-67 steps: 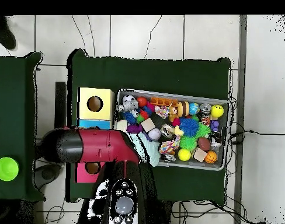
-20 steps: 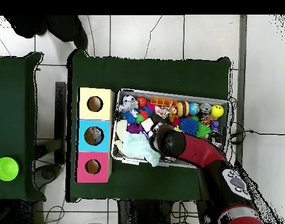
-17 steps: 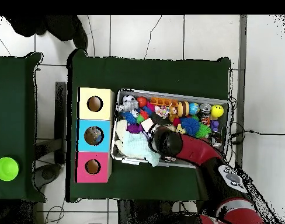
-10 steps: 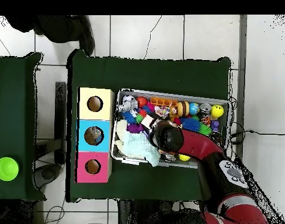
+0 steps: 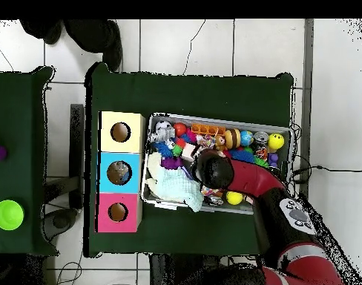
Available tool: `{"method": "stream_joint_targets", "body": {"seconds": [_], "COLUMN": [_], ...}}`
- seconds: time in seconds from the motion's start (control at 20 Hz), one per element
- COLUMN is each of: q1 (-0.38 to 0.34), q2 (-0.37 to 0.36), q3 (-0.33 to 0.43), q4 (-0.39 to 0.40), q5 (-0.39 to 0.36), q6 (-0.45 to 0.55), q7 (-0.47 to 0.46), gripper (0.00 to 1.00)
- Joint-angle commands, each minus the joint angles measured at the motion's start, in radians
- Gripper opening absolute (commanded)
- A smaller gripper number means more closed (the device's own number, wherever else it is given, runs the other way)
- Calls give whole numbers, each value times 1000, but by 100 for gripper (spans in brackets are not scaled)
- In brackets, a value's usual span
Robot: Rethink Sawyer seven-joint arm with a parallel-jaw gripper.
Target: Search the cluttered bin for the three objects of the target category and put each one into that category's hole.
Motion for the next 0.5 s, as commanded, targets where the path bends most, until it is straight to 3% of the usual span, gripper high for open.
{"method": "stream_joint_targets", "body": {"seconds": [0.05, 0.3, 0.5], "q1": [-54, -86, -153], "q2": [174, 155, 168], "q3": [114, 124, 156], "q4": [-67, -71, -89], "q5": [-97, -125, -167], "q6": [-71, -59, -42], "q7": [-80, -96, -149], "gripper": [100, 100, 100]}}
